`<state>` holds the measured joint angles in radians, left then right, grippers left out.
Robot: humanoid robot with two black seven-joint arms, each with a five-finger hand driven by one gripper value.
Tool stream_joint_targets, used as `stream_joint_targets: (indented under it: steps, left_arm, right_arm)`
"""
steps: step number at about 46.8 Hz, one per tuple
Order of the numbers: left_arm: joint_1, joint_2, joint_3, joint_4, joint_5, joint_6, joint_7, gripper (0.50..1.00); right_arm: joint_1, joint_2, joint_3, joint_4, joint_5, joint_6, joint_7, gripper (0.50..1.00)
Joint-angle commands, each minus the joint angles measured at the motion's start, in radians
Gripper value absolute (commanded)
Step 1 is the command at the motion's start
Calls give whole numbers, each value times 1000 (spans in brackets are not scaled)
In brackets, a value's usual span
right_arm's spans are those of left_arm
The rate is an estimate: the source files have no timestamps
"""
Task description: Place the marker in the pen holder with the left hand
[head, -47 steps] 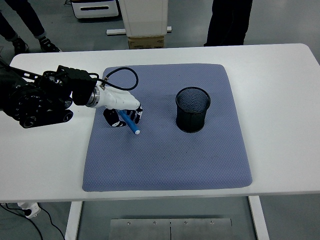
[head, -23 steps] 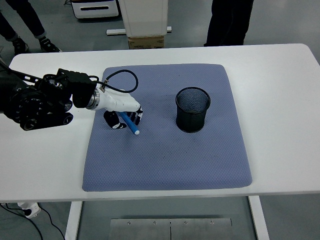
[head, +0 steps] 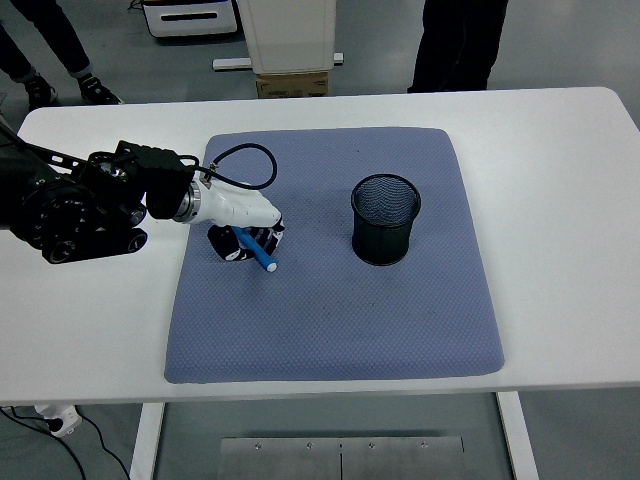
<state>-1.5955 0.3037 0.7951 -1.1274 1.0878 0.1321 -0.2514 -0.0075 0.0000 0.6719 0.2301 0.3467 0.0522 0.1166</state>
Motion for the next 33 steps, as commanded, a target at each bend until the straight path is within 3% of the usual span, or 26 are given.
stream_joint_targets:
  steps: [1,24,33]
  left_arm:
    - [0,0,6,0,0,0,0,502]
    - [-64,20,-11,9,-23,-14,-11,500]
    - [-98,28,-43,11,-111,-31,-11,500]
  right_arm:
    - [0,0,0,0,0,0,0,1000]
    - [0,0,0,0,0,0,0,1000]
    - [0,0,0,0,0,0,0,1000]
